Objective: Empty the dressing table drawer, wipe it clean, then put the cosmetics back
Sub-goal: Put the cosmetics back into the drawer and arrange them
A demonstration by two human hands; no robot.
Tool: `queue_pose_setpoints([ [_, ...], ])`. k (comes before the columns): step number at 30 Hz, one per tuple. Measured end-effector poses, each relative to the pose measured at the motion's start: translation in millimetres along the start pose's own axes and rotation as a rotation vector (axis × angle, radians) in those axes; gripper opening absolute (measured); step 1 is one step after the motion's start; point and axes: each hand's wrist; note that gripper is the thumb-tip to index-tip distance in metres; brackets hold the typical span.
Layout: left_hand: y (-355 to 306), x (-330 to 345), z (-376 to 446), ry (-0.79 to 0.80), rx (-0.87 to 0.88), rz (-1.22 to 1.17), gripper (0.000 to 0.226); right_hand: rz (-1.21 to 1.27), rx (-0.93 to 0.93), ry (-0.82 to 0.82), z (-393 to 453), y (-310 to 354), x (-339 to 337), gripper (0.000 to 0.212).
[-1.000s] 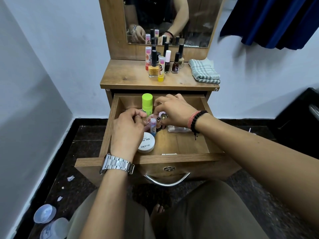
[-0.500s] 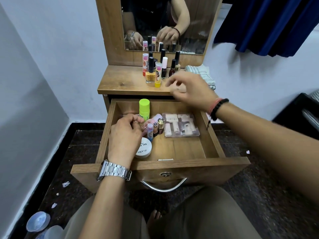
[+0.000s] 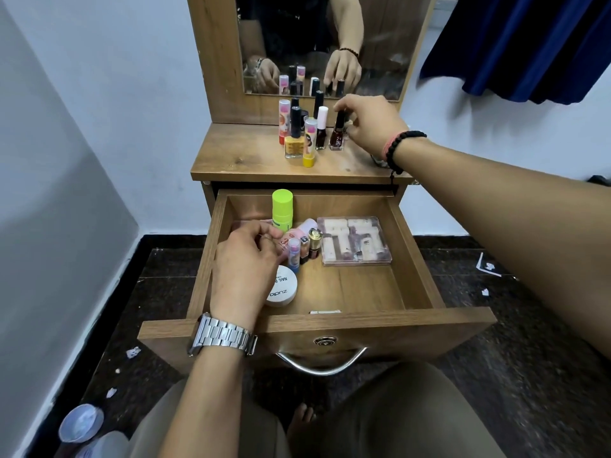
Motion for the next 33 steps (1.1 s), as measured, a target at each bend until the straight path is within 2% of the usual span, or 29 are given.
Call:
queue_pose_setpoints([
  [6, -3, -2, -2, 0.015, 0.005, 0.021, 0.025, 0.028, 0.014, -0.030, 1, 0, 1, 0.037],
  [9, -4, -3, -2, 0.015, 0.000, 0.022, 0.025, 0.022, -0.031, -0.121, 2, 7, -4, 0.036],
  [12, -2, -1, -1, 0.013, -0.020, 0.023, 0.023, 0.130, -0.053, -0.192, 8, 21, -15, 0.028],
  [16, -4, -1, -2, 0.017, -0.036, 0.022, 0.024, 0.092, -0.159, -0.099, 25, 55, -29, 0.023],
  [20, -5, -3, -3, 0.015, -0.041, 0.016, 0.026, -0.075, -0.237, 0.141, 48, 84, -28, 0.023],
  [22, -4, -3, -2, 0.016, -0.044, 0.029, 0.026, -0.140, -0.249, 0.211, 56, 91, -23, 0.023],
  [29, 4, 1, 2, 0.044, -0.056, -0.071, 0.022, -0.330, -0.192, 0.314, 80, 93, -13, 0.034],
  [33, 4, 2, 3, 0.057, -0.051, -0.094, 0.025, -0.371, -0.169, 0.342, 89, 84, -6, 0.034],
])
Point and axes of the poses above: each hand's wrist, its own z-axis towards the middle knuckle, its own x-axis out of the palm, y = z × x, and after that the axes turned 7 degrees about z, right-handed
